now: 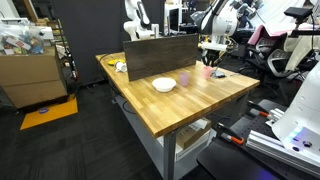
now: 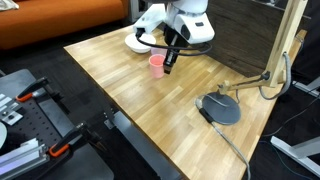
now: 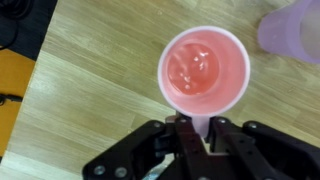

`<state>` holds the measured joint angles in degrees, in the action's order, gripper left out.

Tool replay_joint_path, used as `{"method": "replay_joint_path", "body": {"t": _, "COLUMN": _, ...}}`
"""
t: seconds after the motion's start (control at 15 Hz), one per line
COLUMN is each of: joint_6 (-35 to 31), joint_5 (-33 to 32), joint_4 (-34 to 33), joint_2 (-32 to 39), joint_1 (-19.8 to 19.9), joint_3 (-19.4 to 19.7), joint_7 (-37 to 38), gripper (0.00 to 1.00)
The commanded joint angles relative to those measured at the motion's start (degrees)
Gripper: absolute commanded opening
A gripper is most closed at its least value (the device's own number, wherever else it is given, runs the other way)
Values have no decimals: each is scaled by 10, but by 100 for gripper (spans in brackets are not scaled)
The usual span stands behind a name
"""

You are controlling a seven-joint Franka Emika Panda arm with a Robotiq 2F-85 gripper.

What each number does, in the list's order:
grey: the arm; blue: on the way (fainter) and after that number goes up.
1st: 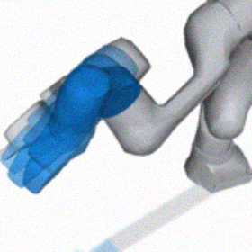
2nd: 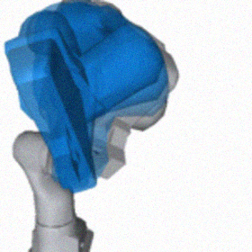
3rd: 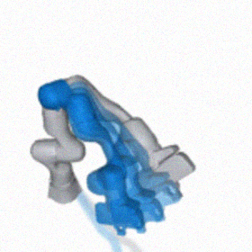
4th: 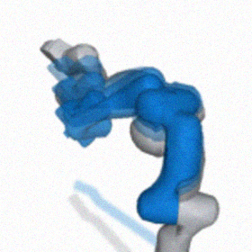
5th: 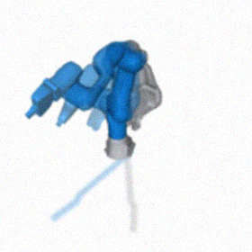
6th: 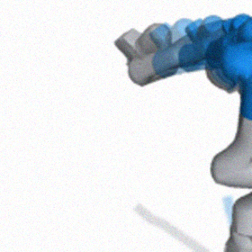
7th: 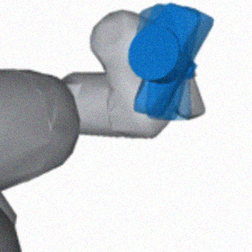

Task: Pour the contents of the mug into the cup

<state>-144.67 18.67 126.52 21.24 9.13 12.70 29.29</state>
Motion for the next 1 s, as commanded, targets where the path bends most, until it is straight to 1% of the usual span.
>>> {"method": "replay_joint_path", "body": {"t": 0.0, "joint_6": 1, "joint_5": -1, "joint_4": 0, "joint_2": 0, "joint_1": -1, "joint_3": 0, "joint_7": 1, "gripper": 15}}
{"method": "replay_joint_path", "body": {"t": 0.4, "joint_6": 1, "joint_5": -1, "joint_4": 0, "joint_2": 0, "joint_1": -1, "joint_3": 1, "joint_7": 1, "gripper": 15}}
{"method": "replay_joint_path", "body": {"t": 0.47, "joint_6": 1, "joint_5": -1, "joint_4": 0, "joint_2": 0, "joint_1": -1, "joint_3": 1, "joint_7": 1, "gripper": 4}}
{"method": "replay_joint_path", "body": {"t": 0.6, "joint_6": -8, "joint_5": -36, "joint_4": -6, "joint_2": 8, "joint_1": -20, "joint_3": 21, "joint_7": 46, "gripper": 4}}
{"method": "replay_joint_path", "body": {"t": 0.8, "joint_6": -16, "joint_5": -76, "joint_4": -17, "joint_2": 8, "joint_1": -39, "joint_3": 33, "joint_7": 106, "gripper": 4}}
{"method": "replay_joint_path", "body": {"t": 0.93, "joint_6": -14, "joint_5": -104, "joint_4": -27, "joint_2": 5, "joint_1": -50, "joint_3": 34, "joint_7": 137, "gripper": 4}}
